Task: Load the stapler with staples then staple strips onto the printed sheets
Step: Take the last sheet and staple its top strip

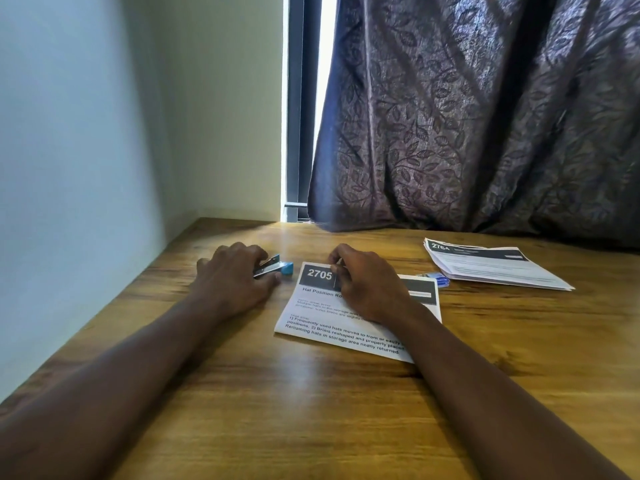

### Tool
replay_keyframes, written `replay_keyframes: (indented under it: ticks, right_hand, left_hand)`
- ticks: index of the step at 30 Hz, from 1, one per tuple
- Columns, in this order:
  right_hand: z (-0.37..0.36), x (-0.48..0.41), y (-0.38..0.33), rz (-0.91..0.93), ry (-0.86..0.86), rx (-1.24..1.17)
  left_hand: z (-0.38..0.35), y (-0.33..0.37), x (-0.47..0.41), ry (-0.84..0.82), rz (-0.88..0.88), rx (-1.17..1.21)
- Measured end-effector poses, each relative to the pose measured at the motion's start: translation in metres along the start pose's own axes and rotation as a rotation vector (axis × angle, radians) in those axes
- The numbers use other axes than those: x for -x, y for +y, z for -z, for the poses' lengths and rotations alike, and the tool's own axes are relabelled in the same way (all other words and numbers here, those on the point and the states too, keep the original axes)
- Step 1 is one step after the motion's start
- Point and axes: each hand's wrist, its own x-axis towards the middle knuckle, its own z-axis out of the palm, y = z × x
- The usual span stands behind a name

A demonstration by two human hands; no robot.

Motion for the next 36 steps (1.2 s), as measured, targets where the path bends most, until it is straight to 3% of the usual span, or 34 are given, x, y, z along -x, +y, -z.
replay_keyframes:
  ticks: [4,8,15,24,36]
  right_hand:
    - [-0.003,0.0,-0.002,0.003,-0.006,-0.03]
    - [-0.004,0.0,-0.002,0.01,-0.006,-0.081]
    - [-0.001,-0.002,-0.004,0.078,0.169,-0.068]
    - [-0.001,0.0,-0.015,0.198,0.242,-0.069]
    - [-0.003,0.004,-0.026,0.243,0.195,-0.03]
  left_hand:
    - [0.001,0.003,0.001,0.015,0.004,0.058]
    - [0.005,-0.002,0.001,0.002,-0.035,0.301]
    - [0.02,-0.016,-0.002,-0.244,0.044,0.82]
    - [0.025,-0.023,0.001,-0.441,-0.004,0.826]
    - [0.025,-0.021,0.006,-0.409,-0.044,0.844]
